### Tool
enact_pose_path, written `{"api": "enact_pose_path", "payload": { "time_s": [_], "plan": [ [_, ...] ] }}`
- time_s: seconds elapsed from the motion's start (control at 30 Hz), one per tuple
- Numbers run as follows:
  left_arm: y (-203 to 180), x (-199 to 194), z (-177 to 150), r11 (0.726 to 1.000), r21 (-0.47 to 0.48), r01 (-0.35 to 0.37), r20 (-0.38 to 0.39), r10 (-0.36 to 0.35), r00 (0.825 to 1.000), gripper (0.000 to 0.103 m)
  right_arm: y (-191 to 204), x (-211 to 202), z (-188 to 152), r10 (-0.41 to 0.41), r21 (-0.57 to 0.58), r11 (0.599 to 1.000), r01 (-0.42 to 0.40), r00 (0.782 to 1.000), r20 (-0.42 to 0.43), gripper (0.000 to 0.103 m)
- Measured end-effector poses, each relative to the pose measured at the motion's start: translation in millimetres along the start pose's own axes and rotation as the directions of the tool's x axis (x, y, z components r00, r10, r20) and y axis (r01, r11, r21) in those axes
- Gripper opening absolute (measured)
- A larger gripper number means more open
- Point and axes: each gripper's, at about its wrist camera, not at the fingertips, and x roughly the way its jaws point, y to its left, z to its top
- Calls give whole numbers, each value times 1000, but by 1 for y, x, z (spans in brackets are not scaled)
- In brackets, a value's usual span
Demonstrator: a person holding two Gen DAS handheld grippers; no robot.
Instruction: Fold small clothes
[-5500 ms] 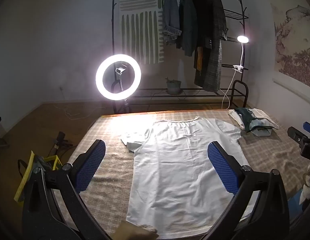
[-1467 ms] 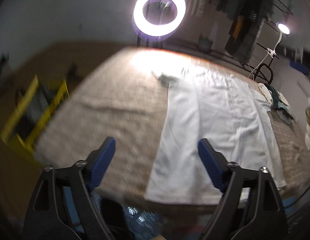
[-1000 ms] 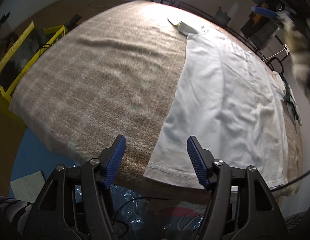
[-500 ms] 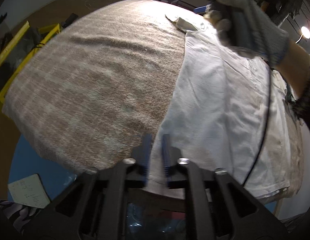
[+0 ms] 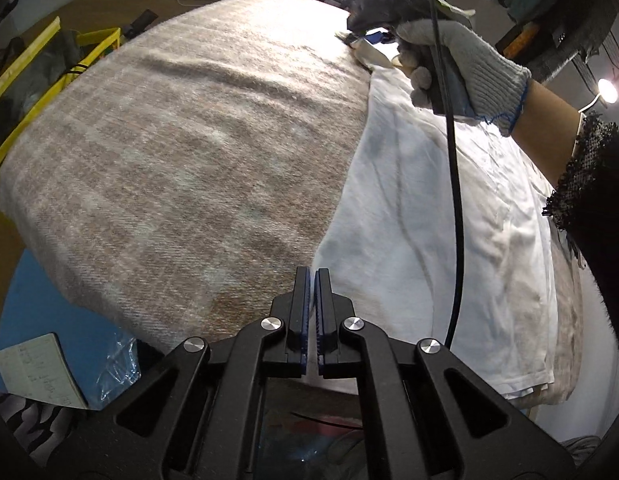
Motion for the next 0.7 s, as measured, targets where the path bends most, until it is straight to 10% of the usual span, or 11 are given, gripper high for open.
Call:
{"api": "enact_pose_path", "payload": {
  "time_s": [0.07,0.13,0.5,0.57,0.7],
  "plan": [
    [3,-1,0,1000,-15,7,-11,-7,1000,4,-3,0,1,5,7,1000,-5,1000,-4,9],
    [7,-1,-1,999,-33,36,-20,-36,999,30,-6,0,2,8,13,1000,-8,1000,-2,6],
    [7,-3,0,996,-47,78,-32,-79,996,48,-21,-8,7,50,53,997,-51,998,35,5],
    [3,-2,-2,999,-8,41,-22,-41,999,48,-24,-9,7,56,65,996,-59,998,39,5],
    [-8,0,-5,995,71,-72,7,71,997,5,-31,-13,7,71,87,993,-75,996,53,5]
  ]
}}
